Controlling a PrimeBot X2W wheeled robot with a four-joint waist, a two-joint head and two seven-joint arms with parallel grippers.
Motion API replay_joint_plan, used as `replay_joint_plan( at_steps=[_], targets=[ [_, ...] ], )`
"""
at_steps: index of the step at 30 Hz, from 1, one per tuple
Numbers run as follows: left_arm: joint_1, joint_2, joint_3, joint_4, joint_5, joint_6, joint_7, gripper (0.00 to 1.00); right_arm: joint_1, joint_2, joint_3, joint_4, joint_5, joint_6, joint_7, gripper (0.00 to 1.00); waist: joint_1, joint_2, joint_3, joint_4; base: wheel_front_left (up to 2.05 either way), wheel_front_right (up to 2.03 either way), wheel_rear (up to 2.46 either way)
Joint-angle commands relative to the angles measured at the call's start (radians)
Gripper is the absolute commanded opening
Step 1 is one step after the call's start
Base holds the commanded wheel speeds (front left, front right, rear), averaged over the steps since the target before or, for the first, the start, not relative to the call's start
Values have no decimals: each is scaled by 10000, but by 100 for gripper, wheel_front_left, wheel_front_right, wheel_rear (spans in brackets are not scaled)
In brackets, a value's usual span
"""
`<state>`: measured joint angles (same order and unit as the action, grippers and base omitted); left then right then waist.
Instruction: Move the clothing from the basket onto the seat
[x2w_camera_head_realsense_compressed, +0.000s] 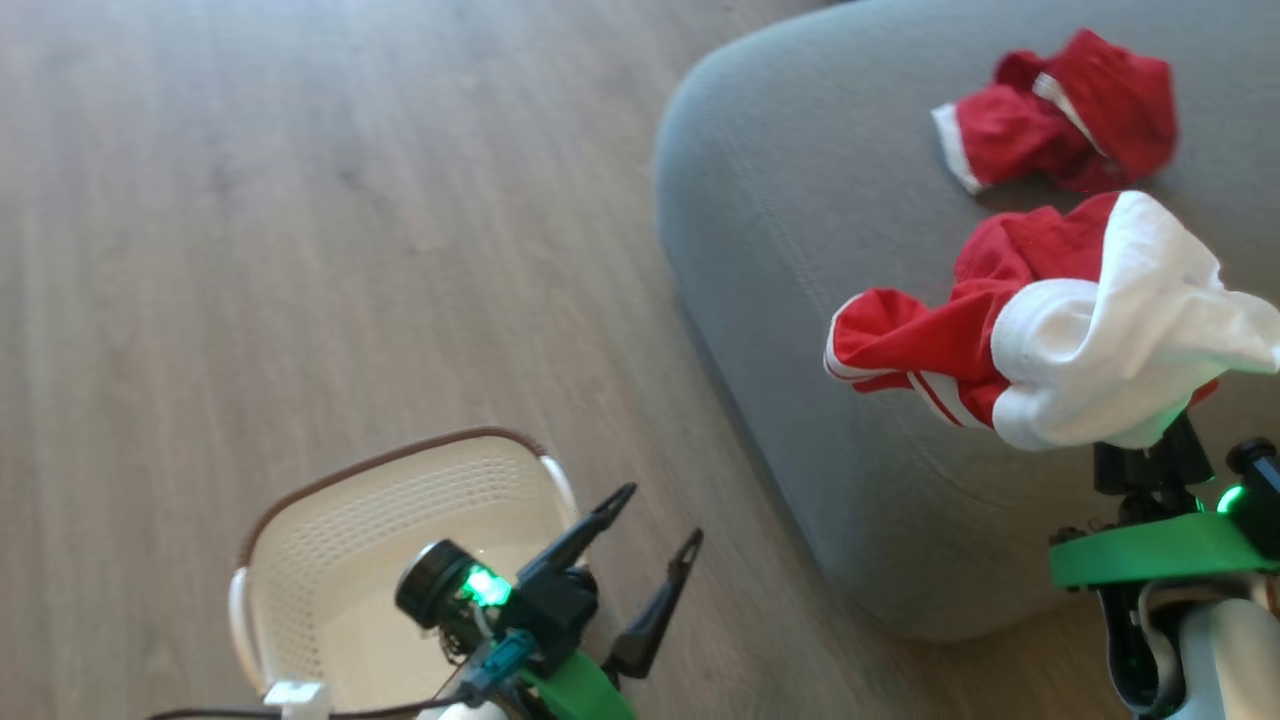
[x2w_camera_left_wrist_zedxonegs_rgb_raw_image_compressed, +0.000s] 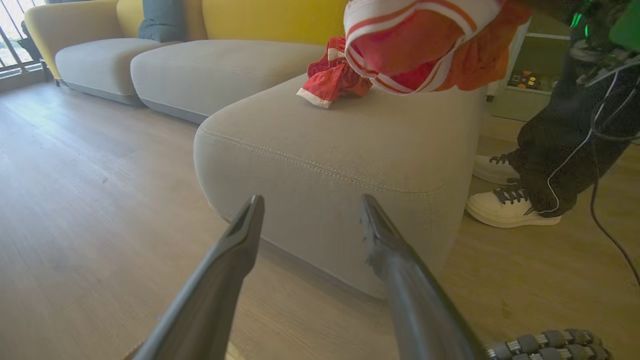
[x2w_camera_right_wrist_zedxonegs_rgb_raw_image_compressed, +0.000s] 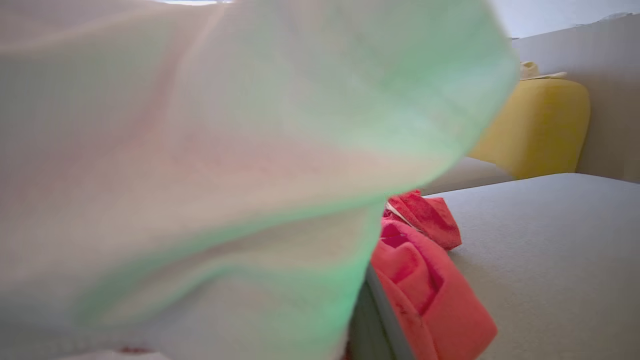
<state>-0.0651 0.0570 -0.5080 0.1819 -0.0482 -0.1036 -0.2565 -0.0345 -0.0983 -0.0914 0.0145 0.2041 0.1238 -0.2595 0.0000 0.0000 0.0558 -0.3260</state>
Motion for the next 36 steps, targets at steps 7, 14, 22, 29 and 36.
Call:
replay_joint_plan(
  at_steps=[7,14,22,29,36],
  targets=[
    [-700,-68,-143,-163,208,-79,-53,100,-705,44,124,-270,-20,69,-23,0,0,0,489,-1743,0,0,0],
    [-1037,-68,-745,-176,-55,-134,-53,100,-545,90,-577,-493,-73,69,-23,0,0,0,548,-2083,0,0,0],
    [-1545,-68,-1233,-133,-441,-191,-53,100,-312,286,-1244,-828,-80,69,-23,0,0,0,725,-2138,0,0,0],
    [-1640,-68,-1274,-64,-483,-205,-53,100,-338,352,-1391,-815,-117,69,-23,0,0,0,754,-2126,0,0,0],
    [-1459,-68,-1012,-32,-389,-103,-53,100,-722,108,-1366,-549,-227,69,-23,0,0,0,721,-2102,0,0,0]
  ],
)
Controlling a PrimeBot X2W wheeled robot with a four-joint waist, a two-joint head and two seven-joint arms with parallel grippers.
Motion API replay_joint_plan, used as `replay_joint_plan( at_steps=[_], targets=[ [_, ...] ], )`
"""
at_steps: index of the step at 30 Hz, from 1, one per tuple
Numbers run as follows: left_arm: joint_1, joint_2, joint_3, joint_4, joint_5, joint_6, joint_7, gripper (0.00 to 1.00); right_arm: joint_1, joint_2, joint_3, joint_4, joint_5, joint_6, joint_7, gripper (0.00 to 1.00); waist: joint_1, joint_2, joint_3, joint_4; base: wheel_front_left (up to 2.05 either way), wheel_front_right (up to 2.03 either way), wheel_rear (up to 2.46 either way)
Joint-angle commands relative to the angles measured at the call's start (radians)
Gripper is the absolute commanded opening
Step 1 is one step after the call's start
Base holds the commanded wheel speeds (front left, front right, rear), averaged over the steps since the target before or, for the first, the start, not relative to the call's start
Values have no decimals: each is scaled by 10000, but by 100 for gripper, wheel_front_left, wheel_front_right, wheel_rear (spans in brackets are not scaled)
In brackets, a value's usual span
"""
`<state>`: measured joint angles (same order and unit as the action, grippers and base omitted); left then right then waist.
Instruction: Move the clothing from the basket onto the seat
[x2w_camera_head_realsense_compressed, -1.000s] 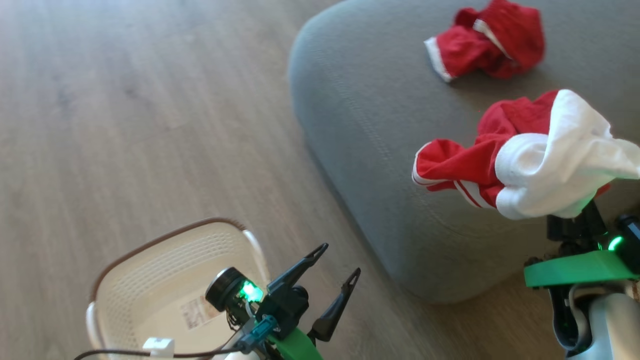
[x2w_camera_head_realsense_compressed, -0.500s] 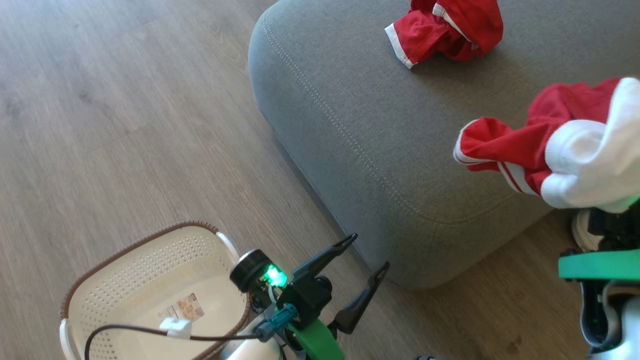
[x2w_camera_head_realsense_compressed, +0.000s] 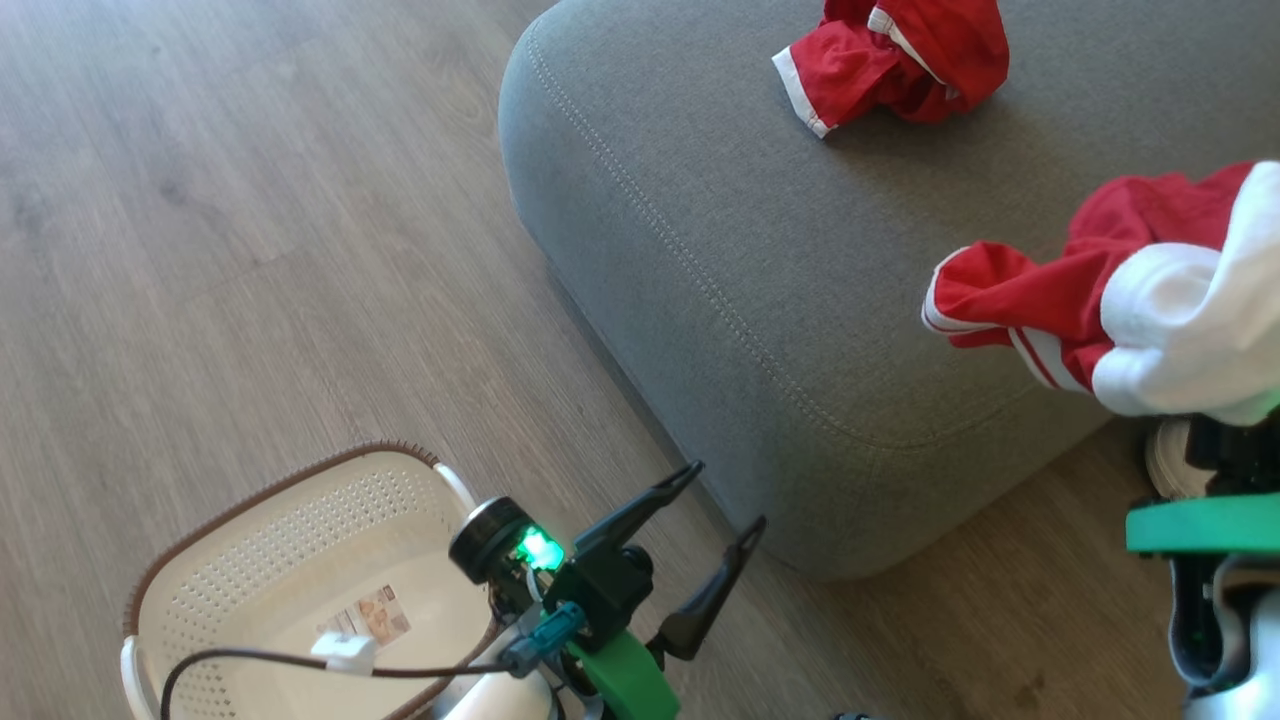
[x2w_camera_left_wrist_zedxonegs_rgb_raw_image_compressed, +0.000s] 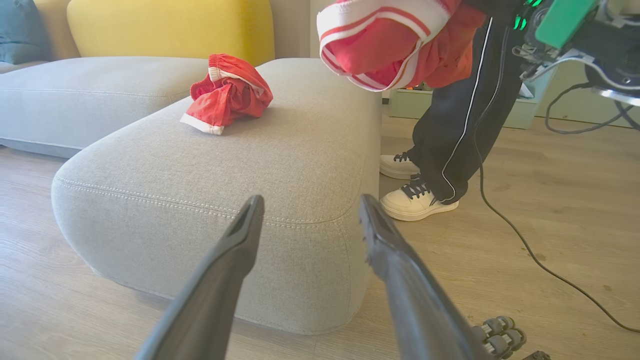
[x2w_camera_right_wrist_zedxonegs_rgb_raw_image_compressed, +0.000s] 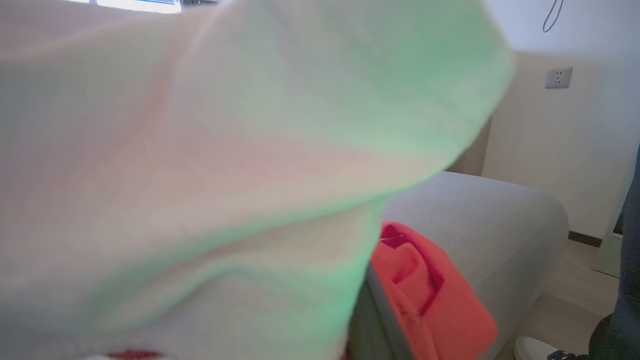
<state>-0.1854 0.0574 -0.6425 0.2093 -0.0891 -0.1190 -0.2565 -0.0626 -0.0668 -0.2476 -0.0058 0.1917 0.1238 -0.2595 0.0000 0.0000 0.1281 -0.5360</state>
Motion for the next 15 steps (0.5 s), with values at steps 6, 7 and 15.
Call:
replay_joint_plan(
  at_steps=[6,7,15],
  targets=[
    [-162,-66,744,-406,396,244,-53,100,-1569,-596,142,242,-43,69,-23,0,0,0,544,-39,0,0,0],
    [-197,-37,818,-430,490,255,-53,100,-1868,-656,141,348,11,69,-23,0,0,0,754,-61,0,0,0],
    [-1216,499,597,-356,1077,117,-53,100,-4940,-1507,-250,710,421,69,-23,0,0,0,2893,410,0,0,0]
  ],
)
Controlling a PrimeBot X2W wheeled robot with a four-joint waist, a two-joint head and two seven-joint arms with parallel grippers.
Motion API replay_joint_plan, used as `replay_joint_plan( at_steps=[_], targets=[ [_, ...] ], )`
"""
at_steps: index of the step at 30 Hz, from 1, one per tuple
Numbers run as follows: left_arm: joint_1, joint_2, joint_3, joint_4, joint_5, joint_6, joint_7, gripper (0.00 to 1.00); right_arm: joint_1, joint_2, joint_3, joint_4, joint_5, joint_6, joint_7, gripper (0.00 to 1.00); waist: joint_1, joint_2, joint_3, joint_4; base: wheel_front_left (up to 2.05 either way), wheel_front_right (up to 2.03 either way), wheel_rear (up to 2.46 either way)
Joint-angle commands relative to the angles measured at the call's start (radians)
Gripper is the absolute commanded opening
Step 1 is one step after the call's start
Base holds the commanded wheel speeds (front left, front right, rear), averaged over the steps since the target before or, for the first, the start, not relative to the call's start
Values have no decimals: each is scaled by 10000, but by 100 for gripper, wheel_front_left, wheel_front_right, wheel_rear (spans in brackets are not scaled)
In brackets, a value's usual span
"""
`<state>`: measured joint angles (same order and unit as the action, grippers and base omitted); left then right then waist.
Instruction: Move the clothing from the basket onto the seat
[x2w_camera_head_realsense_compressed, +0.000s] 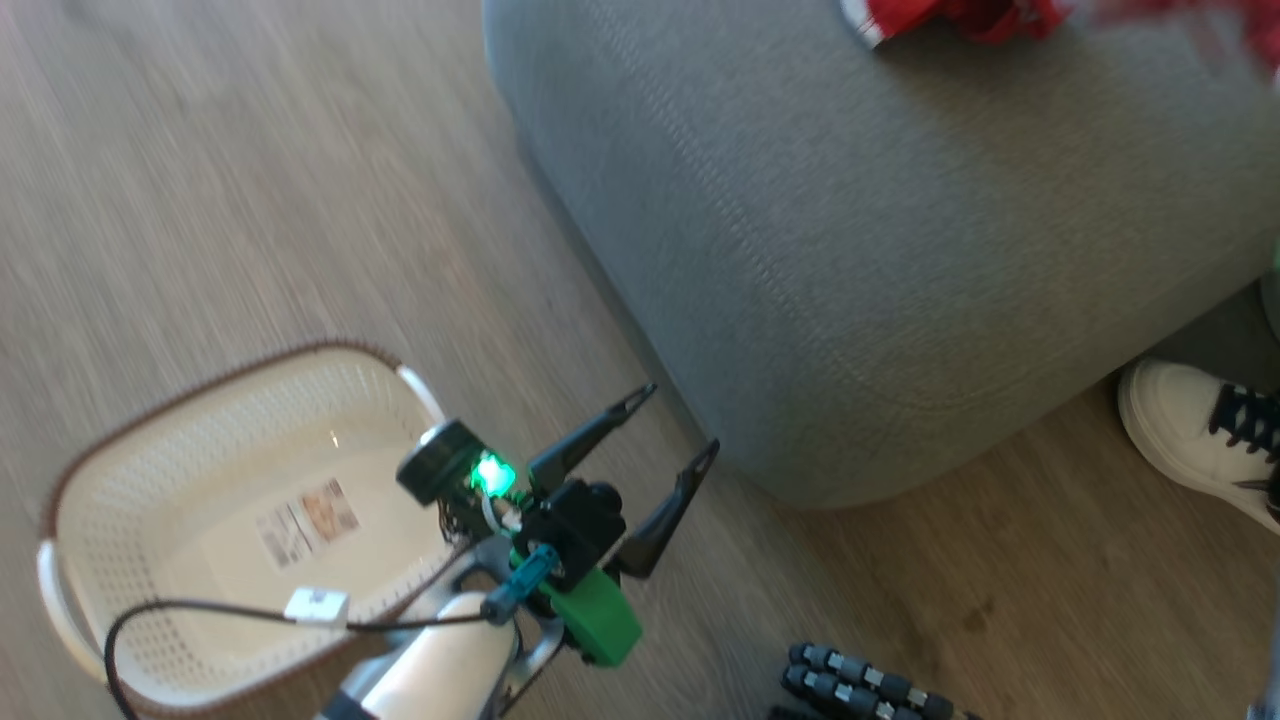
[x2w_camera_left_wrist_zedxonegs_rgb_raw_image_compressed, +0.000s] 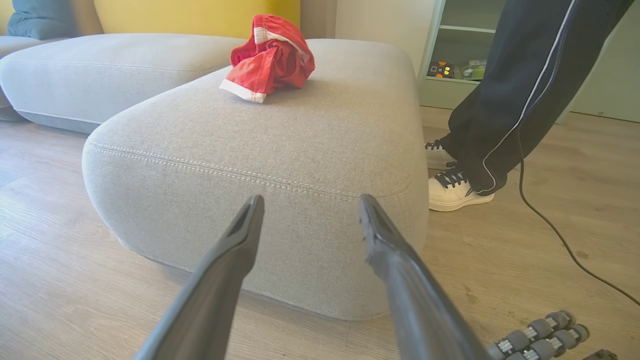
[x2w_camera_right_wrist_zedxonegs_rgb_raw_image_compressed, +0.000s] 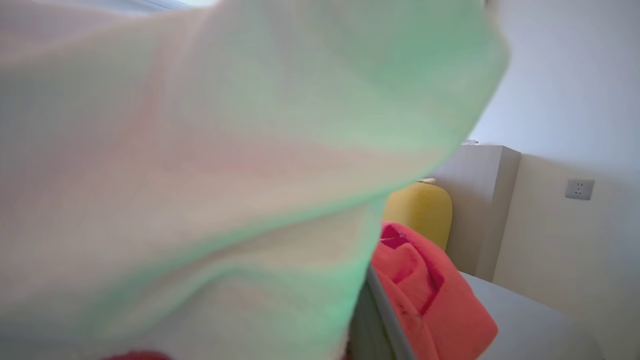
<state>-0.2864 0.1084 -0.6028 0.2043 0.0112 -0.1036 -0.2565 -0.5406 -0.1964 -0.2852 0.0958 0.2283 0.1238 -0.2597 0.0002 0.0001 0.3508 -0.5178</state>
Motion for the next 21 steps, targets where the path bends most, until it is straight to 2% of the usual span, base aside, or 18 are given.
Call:
replay_joint_plan(
  at_steps=[1,4,10,15,21],
  targets=[
    [-322,45,152,-281,100,-44,-53,100,-524,-259,24,-206,130,69,-21,0,-2,-1,857,268,0,0,0],
    [-634,189,40,-210,153,-42,-53,100,-1598,-407,-298,206,298,69,-21,0,-2,-1,1438,359,0,0,0],
    [-1063,529,-234,-94,234,-20,-53,100,-3631,-640,-548,1630,-401,69,-21,0,-2,-1,2321,477,0,0,0],
    [-1402,635,-441,-32,230,106,-53,100,-4747,-711,-1565,2589,-1147,69,-21,0,-2,-1,2787,833,0,0,0],
    [-1634,681,-551,-34,138,421,-53,100,-5264,-717,-2749,4103,-2204,69,-21,0,-2,-1,3094,1238,0,0,0]
  ],
)
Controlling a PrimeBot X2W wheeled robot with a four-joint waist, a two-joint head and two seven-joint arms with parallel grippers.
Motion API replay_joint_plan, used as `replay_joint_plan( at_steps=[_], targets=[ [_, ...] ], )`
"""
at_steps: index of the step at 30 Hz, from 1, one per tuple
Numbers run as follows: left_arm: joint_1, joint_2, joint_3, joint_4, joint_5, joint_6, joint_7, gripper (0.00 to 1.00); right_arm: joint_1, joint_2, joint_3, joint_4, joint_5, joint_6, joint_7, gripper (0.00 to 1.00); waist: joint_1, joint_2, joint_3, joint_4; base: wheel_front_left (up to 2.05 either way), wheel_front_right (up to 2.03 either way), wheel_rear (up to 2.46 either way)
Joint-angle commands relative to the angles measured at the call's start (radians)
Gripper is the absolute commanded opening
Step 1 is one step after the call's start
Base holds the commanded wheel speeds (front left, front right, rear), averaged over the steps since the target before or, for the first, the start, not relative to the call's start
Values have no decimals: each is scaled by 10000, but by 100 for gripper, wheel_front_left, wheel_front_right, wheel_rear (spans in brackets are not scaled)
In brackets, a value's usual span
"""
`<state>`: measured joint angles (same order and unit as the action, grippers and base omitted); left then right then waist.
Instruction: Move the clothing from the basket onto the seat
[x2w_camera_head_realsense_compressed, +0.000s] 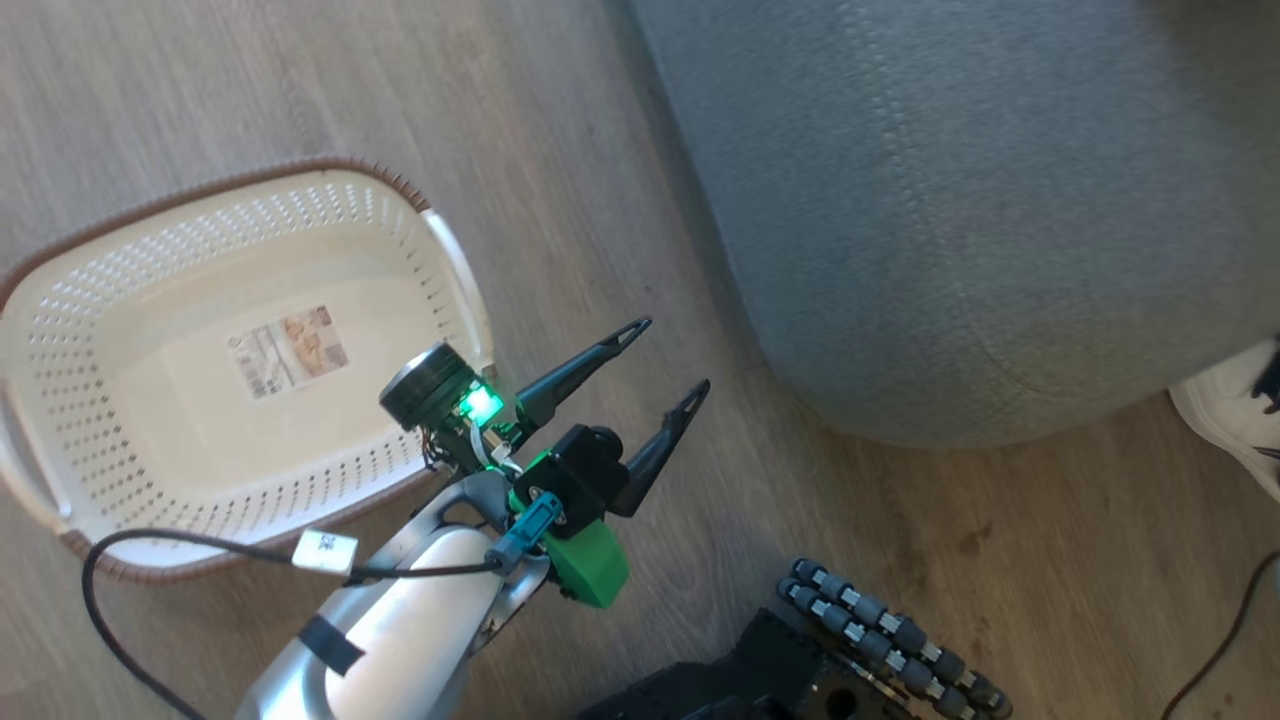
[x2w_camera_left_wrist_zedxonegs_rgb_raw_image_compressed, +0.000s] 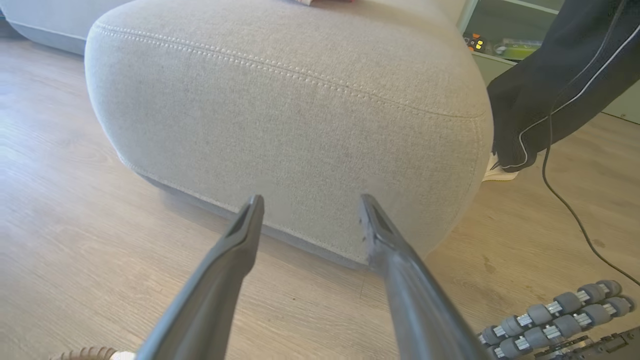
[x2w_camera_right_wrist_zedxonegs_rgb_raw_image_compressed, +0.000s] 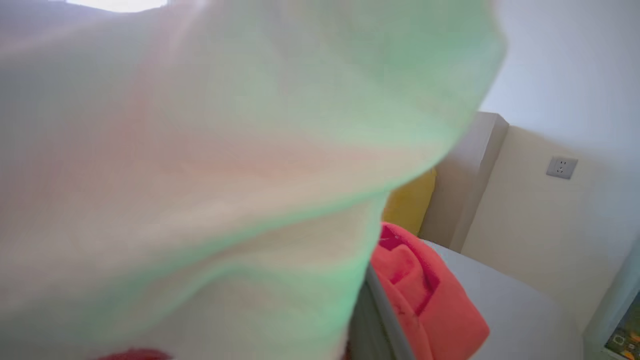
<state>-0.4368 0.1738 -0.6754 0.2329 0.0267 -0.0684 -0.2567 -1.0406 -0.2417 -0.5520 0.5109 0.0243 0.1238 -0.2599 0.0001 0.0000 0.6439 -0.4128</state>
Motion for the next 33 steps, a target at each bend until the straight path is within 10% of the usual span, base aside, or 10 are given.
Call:
replay_joint_plan(
  at_steps=[1,28,29,30,33],
  targets=[
    [-131,27,175,-320,-17,69,-51,100,-264,-265,-82,-48,-164,69,-19,0,-1,0,163,188,0,0,0],
    [-774,200,-123,-398,-270,700,-51,100,-1065,-820,-295,4991,-1951,69,-19,0,-1,0,1223,1166,0,0,0],
    [-784,190,-136,-388,-279,704,-51,100,-1037,-832,-302,4857,-2006,69,-19,40,-1,0,1193,1179,0,0,0],
    [-793,176,-164,-378,-282,699,-51,100,-1000,-823,-313,4770,-2039,69,-19,100,-1,0,1142,1194,0,0,0],
    [-777,51,-237,-335,-348,700,-51,100,-879,-820,-357,4617,-2096,69,-19,100,-1,0,909,1250,0,0,0]
  ],
)
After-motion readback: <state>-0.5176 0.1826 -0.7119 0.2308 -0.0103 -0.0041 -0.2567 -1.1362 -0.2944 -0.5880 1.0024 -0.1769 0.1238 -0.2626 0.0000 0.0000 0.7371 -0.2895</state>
